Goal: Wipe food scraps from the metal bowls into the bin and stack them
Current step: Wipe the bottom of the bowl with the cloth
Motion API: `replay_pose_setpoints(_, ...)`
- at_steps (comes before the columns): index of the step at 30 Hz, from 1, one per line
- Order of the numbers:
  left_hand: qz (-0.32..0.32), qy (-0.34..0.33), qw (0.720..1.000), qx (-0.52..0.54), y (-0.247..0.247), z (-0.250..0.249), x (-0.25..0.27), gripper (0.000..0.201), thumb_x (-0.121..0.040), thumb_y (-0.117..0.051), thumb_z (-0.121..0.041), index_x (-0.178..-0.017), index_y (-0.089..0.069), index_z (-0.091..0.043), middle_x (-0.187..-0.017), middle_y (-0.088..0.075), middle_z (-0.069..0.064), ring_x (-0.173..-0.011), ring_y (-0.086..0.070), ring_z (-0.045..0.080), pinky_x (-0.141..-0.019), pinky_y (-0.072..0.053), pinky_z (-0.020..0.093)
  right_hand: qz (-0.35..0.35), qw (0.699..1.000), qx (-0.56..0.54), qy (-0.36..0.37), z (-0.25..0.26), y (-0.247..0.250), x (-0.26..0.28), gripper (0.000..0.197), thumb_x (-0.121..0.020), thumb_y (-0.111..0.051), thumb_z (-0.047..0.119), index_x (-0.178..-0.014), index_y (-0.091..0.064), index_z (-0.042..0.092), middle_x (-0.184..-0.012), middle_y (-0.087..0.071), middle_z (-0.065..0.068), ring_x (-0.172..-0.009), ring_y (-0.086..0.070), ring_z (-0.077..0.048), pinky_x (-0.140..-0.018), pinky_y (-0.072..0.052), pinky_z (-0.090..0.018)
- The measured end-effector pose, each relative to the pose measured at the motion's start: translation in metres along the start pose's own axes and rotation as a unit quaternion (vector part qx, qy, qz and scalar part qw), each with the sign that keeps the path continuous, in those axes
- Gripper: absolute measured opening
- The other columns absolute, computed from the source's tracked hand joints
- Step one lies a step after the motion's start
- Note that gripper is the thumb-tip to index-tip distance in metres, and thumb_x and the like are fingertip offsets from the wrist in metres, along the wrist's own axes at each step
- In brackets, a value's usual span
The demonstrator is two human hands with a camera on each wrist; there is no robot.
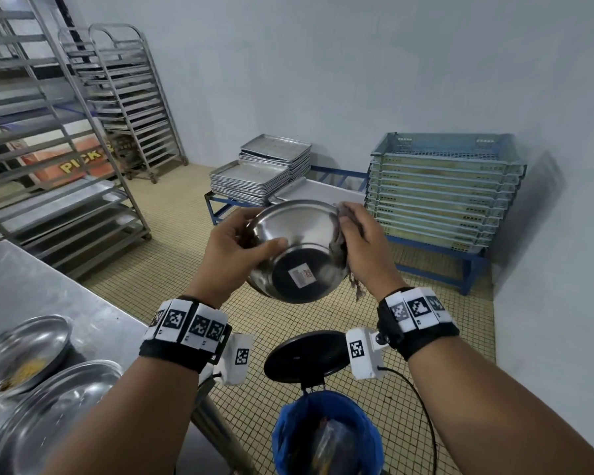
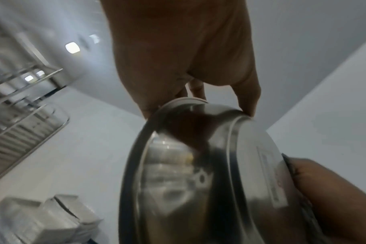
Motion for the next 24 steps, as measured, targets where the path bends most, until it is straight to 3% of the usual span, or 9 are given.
replay_pose_setpoints(2, 0.031, -0.008, 0.997, -0.070, 0.001, -0.003, -0.002, 0.067, -0.068, -0.089, -0.036, -0.127, -0.063, -0.019, -0.109, -0.075, -0.004, -0.099, -0.075, 0.015, -0.081, -0.064, 0.029, 0.013, 1.000, 0.021, 0.017, 0.008, 0.002, -0.003, 0.023, -0.107, -0.047, 0.024, -0.125, -0.062, 0.023, -0.102, -0.066, 0.012, -0.086, -0.067, -0.002, -0.079, -0.058, -0.026)
replay_pose_setpoints(4, 0.056, -0.018, 0.991, -0.117, 0.000, -0.010, -0.005, 0.071, -0.065, -0.091, -0.045, -0.127, -0.063, -0.024, -0.113, -0.074, -0.005, -0.103, -0.073, 0.011, -0.085, -0.062, 0.028, 0.028, 0.997, 0.057, 0.050, 0.014, 0.002, -0.005, 0.024, -0.107, -0.048, 0.024, -0.126, -0.062, 0.024, -0.102, -0.066, 0.017, -0.086, -0.069, -0.004, -0.079, -0.059, -0.027)
replay_pose_setpoints(6, 0.081, -0.040, 0.985, -0.148, -0.006, -0.015, -0.008, 0.060, -0.069, -0.093, -0.037, -0.121, -0.065, -0.026, -0.109, -0.074, -0.006, -0.099, -0.072, 0.010, -0.085, -0.062, 0.028, 0.039, 0.986, 0.120, 0.105, 0.020, 0.000, -0.004, 0.024, -0.105, -0.051, 0.024, -0.126, -0.064, 0.024, -0.105, -0.066, 0.024, -0.094, -0.065, 0.002, -0.084, -0.053, -0.018)
replay_pose_setpoints(9, 0.069, -0.051, 0.989, -0.117, -0.014, -0.018, -0.010, 0.043, -0.073, -0.095, -0.020, -0.107, -0.070, -0.029, -0.096, -0.078, -0.005, -0.088, -0.075, 0.012, -0.079, -0.062, 0.027, 0.033, 0.978, 0.138, 0.150, 0.022, -0.004, -0.002, 0.027, -0.104, -0.053, 0.024, -0.128, -0.064, 0.022, -0.114, -0.069, 0.012, -0.103, -0.063, -0.003, -0.090, -0.050, -0.019)
replay_pose_setpoints(11, 0.053, -0.039, 0.995, -0.072, -0.013, -0.017, -0.009, 0.045, -0.067, -0.097, -0.025, -0.104, -0.072, -0.029, -0.097, -0.079, -0.003, -0.087, -0.077, 0.017, -0.079, -0.064, 0.033, 0.018, 0.986, 0.113, 0.121, 0.015, -0.003, 0.000, 0.028, -0.105, -0.051, 0.025, -0.130, -0.063, 0.022, -0.117, -0.068, 0.010, -0.105, -0.061, -0.002, -0.089, -0.047, -0.017)
replay_pose_setpoints(14, 0.006, -0.020, 0.999, -0.029, -0.007, -0.014, -0.008, 0.060, -0.055, -0.098, -0.043, -0.108, -0.074, -0.026, -0.098, -0.080, -0.001, -0.090, -0.077, 0.020, -0.082, -0.064, 0.039, -0.001, 0.997, 0.066, 0.034, -0.002, 0.003, 0.007, 0.030, -0.108, -0.045, 0.030, -0.134, -0.059, 0.023, -0.114, -0.062, 0.020, -0.104, -0.057, 0.007, -0.089, -0.050, -0.022)
replay_pose_setpoints(18, -0.019, 0.008, 1.000, 0.005, -0.007, -0.008, -0.009, 0.068, -0.052, -0.095, -0.047, -0.112, -0.075, -0.021, -0.101, -0.079, 0.004, -0.093, -0.077, 0.024, -0.084, -0.065, 0.045, -0.016, 0.998, 0.067, 0.005, -0.011, 0.005, 0.008, 0.032, -0.109, -0.043, 0.034, -0.136, -0.058, 0.024, -0.122, -0.063, 0.009, -0.111, -0.059, -0.008, -0.096, -0.052, -0.035)
replay_pose_setpoints(21, -0.001, 0.008, 1.000, -0.013, -0.015, -0.007, -0.006, 0.053, -0.054, -0.095, -0.047, -0.103, -0.076, -0.036, -0.103, -0.078, 0.003, -0.094, -0.076, 0.026, -0.083, -0.065, 0.048, 0.004, 0.984, 0.149, 0.096, 0.007, -0.001, 0.002, 0.032, -0.107, -0.047, 0.032, -0.135, -0.059, 0.024, -0.116, -0.065, 0.003, -0.104, -0.059, -0.011, -0.090, -0.048, -0.024)
replay_pose_setpoints(24, -0.005, 0.003, 1.000, 0.001, -0.017, -0.006, -0.007, 0.054, -0.058, -0.098, -0.040, -0.106, -0.076, -0.029, -0.102, -0.079, 0.004, -0.093, -0.077, 0.027, -0.081, -0.065, 0.045, 0.005, 0.980, 0.151, 0.126, 0.010, -0.003, -0.001, 0.031, -0.106, -0.048, 0.031, -0.134, -0.059, 0.027, -0.110, -0.064, 0.003, -0.099, -0.058, -0.010, -0.086, -0.045, -0.019)
Point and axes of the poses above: each hand's wrist, its own x-axis away from the middle knuckle, its own y-axis out of the back of the hand, z = x × y, the point moved 1 cm from there along -x, towards the middle knuckle
